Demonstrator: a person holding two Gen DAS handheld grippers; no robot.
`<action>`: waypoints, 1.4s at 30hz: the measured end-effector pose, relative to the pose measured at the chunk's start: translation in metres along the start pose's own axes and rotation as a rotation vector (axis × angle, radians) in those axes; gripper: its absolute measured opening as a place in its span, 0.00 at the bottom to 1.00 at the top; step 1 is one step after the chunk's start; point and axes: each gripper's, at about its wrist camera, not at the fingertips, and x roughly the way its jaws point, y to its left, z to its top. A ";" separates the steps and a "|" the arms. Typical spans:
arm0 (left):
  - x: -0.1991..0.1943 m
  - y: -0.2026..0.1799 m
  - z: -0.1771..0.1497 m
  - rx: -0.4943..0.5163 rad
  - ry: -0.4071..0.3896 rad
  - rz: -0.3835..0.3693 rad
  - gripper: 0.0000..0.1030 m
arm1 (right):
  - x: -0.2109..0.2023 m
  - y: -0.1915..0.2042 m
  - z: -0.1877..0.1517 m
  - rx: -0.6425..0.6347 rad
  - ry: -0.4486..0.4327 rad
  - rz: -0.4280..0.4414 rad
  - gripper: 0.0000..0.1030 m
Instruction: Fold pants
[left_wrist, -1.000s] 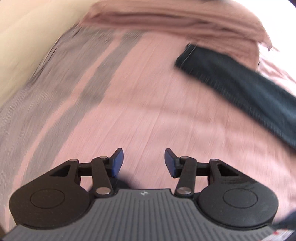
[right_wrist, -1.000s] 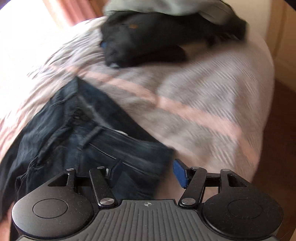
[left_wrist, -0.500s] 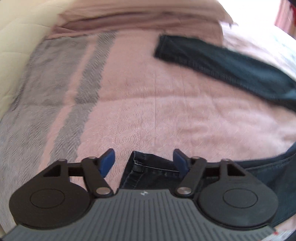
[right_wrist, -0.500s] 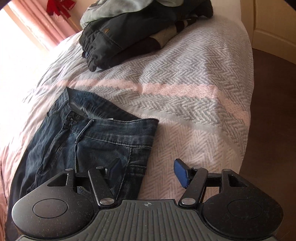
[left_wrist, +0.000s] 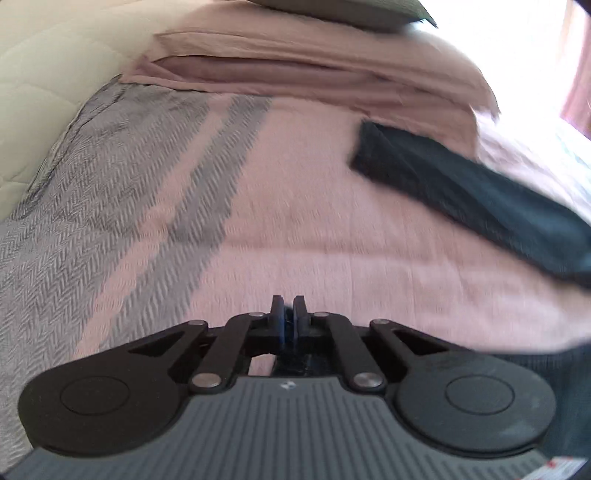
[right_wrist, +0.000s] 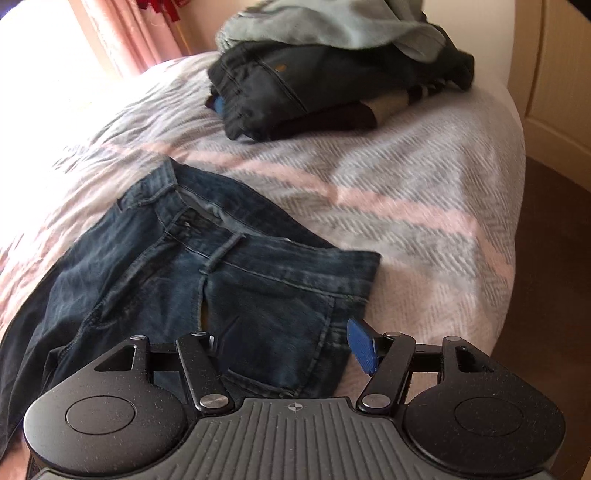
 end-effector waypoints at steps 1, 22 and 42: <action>0.010 -0.003 0.006 0.029 -0.009 0.077 0.00 | 0.001 0.004 0.000 -0.013 -0.004 0.003 0.58; -0.041 -0.025 -0.128 0.098 0.285 0.226 0.21 | 0.030 0.033 -0.080 -0.642 0.165 -0.009 0.58; -0.308 -0.282 -0.142 0.239 0.246 -0.002 0.58 | -0.194 0.052 -0.089 -0.865 0.238 0.371 0.74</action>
